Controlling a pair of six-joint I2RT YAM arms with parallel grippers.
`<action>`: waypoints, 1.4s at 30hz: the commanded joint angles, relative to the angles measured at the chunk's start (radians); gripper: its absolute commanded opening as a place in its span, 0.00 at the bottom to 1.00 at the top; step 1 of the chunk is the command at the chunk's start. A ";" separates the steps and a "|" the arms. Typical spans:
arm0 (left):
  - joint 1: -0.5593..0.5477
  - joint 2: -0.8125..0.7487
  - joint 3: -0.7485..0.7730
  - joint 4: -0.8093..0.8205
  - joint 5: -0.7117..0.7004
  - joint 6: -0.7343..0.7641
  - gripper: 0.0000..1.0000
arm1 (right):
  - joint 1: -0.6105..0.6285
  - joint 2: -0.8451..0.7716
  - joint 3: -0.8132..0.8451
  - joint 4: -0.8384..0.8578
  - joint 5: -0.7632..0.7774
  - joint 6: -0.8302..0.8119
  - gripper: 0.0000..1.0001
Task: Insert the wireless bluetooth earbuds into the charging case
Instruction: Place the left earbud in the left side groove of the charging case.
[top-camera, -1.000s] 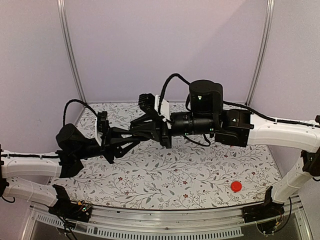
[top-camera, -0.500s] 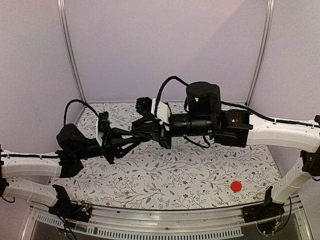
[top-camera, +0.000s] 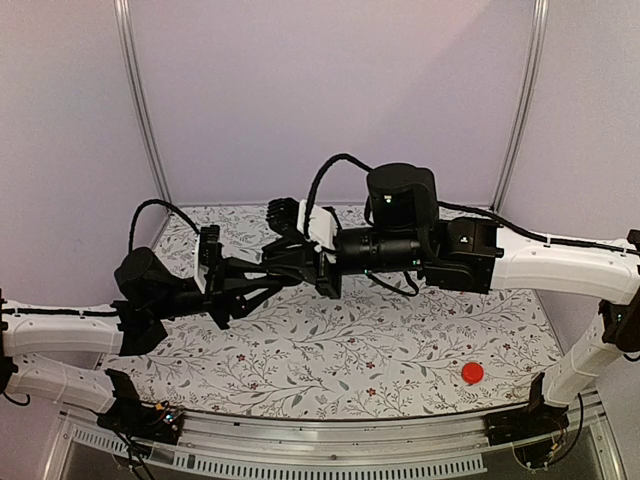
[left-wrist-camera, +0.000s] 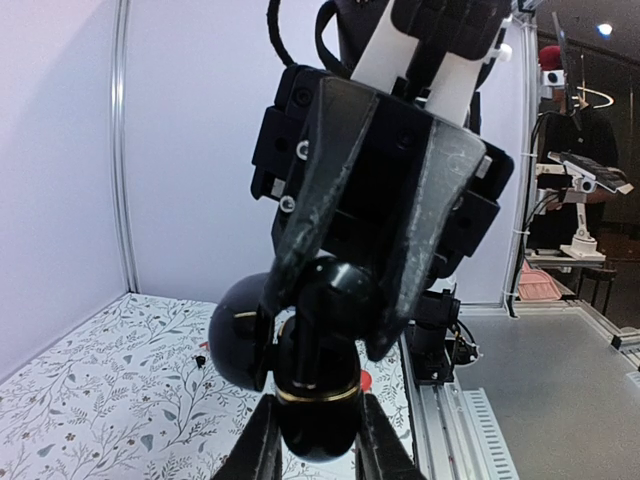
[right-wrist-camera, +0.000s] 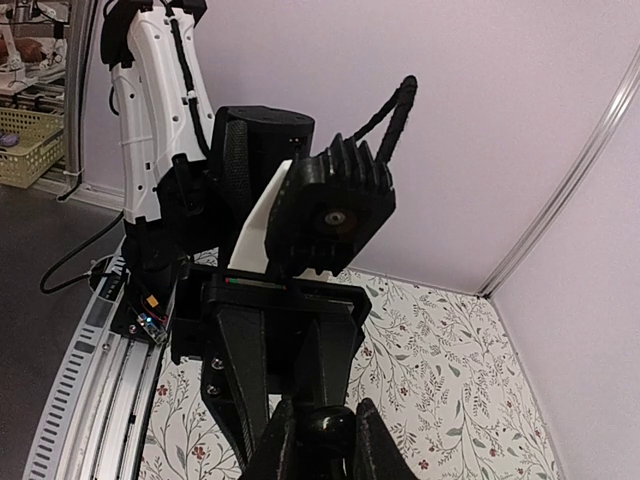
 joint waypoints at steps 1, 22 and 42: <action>-0.012 -0.013 0.022 0.031 0.000 0.000 0.19 | 0.012 0.001 0.000 -0.039 0.011 -0.009 0.09; -0.012 -0.019 0.021 0.040 -0.004 -0.005 0.20 | 0.012 -0.036 -0.032 -0.049 0.030 -0.008 0.08; -0.012 -0.023 0.027 0.028 -0.003 0.011 0.19 | 0.020 -0.030 -0.020 -0.069 0.014 -0.009 0.32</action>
